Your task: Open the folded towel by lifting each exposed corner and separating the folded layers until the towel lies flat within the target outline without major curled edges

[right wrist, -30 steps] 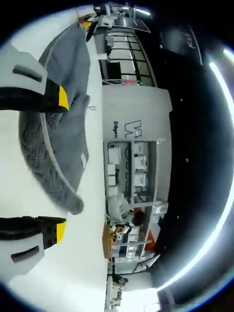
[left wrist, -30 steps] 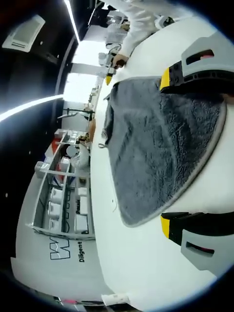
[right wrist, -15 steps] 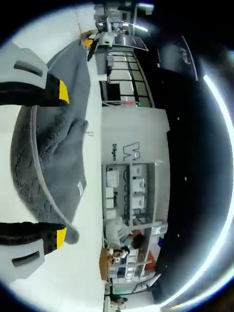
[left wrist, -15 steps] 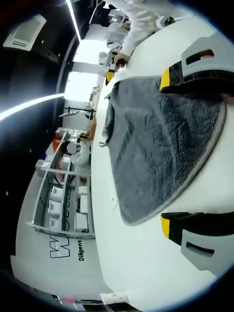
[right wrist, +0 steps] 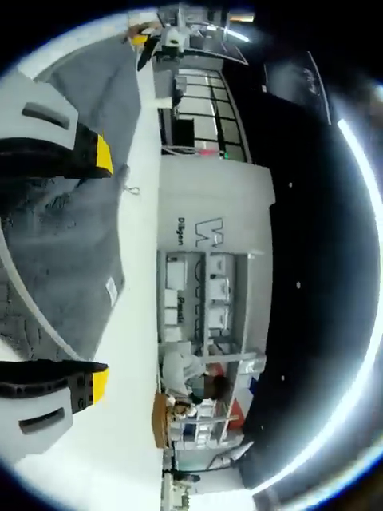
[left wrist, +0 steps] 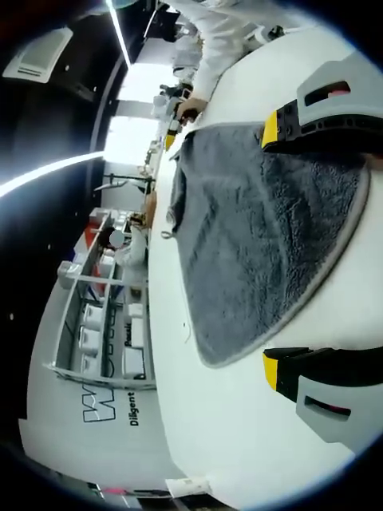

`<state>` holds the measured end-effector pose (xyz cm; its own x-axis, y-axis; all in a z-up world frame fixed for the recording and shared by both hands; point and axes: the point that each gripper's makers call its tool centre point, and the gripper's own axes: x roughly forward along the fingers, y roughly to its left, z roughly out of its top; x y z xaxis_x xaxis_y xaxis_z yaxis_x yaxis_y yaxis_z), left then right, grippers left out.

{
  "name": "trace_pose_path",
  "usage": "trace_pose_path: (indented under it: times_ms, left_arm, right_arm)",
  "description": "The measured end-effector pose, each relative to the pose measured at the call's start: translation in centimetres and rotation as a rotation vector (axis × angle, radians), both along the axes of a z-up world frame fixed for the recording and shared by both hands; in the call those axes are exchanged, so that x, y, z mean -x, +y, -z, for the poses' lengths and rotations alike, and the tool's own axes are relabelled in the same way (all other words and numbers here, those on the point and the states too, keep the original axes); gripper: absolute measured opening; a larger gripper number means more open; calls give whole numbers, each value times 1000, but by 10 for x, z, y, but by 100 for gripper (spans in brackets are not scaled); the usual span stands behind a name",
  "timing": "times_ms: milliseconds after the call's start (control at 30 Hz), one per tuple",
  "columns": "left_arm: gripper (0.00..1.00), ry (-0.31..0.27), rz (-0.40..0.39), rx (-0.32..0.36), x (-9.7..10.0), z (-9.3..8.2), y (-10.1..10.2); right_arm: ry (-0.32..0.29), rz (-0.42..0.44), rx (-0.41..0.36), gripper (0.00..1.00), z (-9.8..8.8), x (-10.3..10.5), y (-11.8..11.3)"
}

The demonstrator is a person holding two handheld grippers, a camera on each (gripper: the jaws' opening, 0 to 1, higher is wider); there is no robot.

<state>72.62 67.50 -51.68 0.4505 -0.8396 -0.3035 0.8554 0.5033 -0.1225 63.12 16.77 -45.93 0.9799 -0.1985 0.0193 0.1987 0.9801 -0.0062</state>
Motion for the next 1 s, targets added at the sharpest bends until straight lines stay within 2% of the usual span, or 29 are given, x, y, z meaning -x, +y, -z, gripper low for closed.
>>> trace_pose_path:
  times_ms: [100,200,267,333,367,467,500,533,567,600,667,700,833,1000]
  left_arm:
    - [100,-2,-9,-2,-2,0,1]
    - [100,-5,-20,-6,-4,0,1]
    - [100,-5,-24,-9,-4,0,1]
    - [100,-3,-28,-11,-5,1,2]
    - [100,-3,-29,-12,-5,1,2]
    - [100,-2,-32,-17,-3,2,1]
    - [100,-1,-34,-21,-3,2,1]
    - [100,2,-36,-27,-3,3,1]
    - [100,1,-34,-30,-2,4,1]
    - [100,-3,-31,-30,-2,3,0]
    - [100,-5,-28,-32,-1,4,0]
    - [100,-4,-28,-32,0,4,0]
    - [100,-1,-24,-21,-2,2,0]
    - [100,0,-20,-13,-4,1,1]
  right_arm:
    - [18,84,-23,92,4,-10,-14]
    - [52,155,-9,86,9,-17,-21]
    - [64,207,23,86,9,-20,-28]
    - [124,283,80,86,15,-19,-43]
    - [176,310,105,86,21,-17,-49]
    - [234,391,96,84,33,-3,-71]
    - [281,415,115,82,40,5,-80]
    - [367,461,119,81,53,17,-92]
    - [415,494,95,82,62,27,-99]
    - [355,493,29,87,59,24,-100]
    - [352,518,9,84,61,37,-109]
    - [362,532,16,84,63,34,-115]
    - [351,561,-44,81,64,45,-122]
    - [325,612,-105,74,62,71,-129]
